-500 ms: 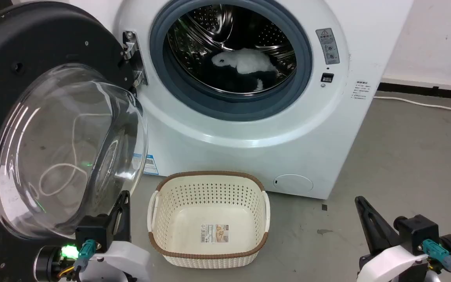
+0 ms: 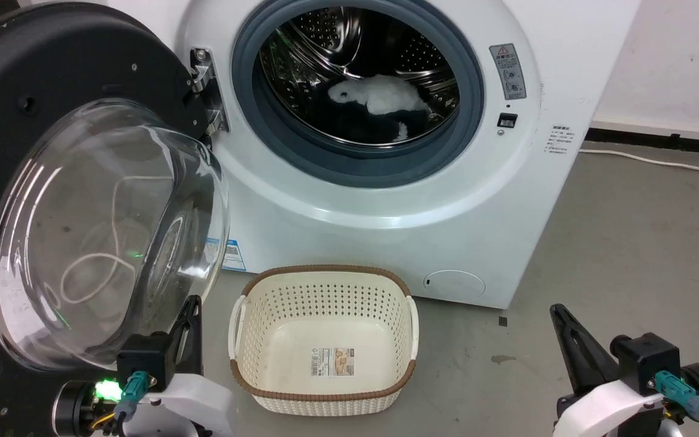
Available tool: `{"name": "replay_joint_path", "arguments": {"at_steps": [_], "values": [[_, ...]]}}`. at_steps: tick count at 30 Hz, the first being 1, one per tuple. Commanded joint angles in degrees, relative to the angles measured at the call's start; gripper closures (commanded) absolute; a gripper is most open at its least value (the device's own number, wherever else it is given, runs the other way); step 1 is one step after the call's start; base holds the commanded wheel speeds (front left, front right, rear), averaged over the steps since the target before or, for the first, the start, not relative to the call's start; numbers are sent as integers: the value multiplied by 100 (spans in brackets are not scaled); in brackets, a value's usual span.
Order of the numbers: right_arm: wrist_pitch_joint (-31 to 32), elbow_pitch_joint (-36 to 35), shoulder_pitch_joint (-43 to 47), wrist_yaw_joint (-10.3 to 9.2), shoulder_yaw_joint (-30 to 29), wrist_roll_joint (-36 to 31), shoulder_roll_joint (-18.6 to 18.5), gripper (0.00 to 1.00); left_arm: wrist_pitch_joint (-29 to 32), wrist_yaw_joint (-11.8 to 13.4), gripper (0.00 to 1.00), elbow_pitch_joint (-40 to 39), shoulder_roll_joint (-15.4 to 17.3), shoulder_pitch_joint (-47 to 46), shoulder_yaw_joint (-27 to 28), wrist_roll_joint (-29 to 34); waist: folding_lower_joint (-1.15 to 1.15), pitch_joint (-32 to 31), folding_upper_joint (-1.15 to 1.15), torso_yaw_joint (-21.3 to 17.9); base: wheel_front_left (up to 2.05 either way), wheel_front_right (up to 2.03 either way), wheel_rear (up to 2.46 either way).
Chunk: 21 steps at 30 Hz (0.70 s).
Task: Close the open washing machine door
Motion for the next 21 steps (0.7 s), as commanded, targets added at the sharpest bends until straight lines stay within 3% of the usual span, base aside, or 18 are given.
{"name": "replay_joint_path", "arguments": {"at_steps": [1, 21], "values": [[3, -27, -72, 5, -2, -29, -1, 100, 2, -32, 100, -23, 0, 74, 6, 15, 0, 0, 0, 0, 0, 0, 0], [3, -27, -72, 5, -2, -29, -1, 100, 2, -32, 100, -23, 0, 74, 6, 15, 0, 0, 0, 0, 0, 0, 0]]}}
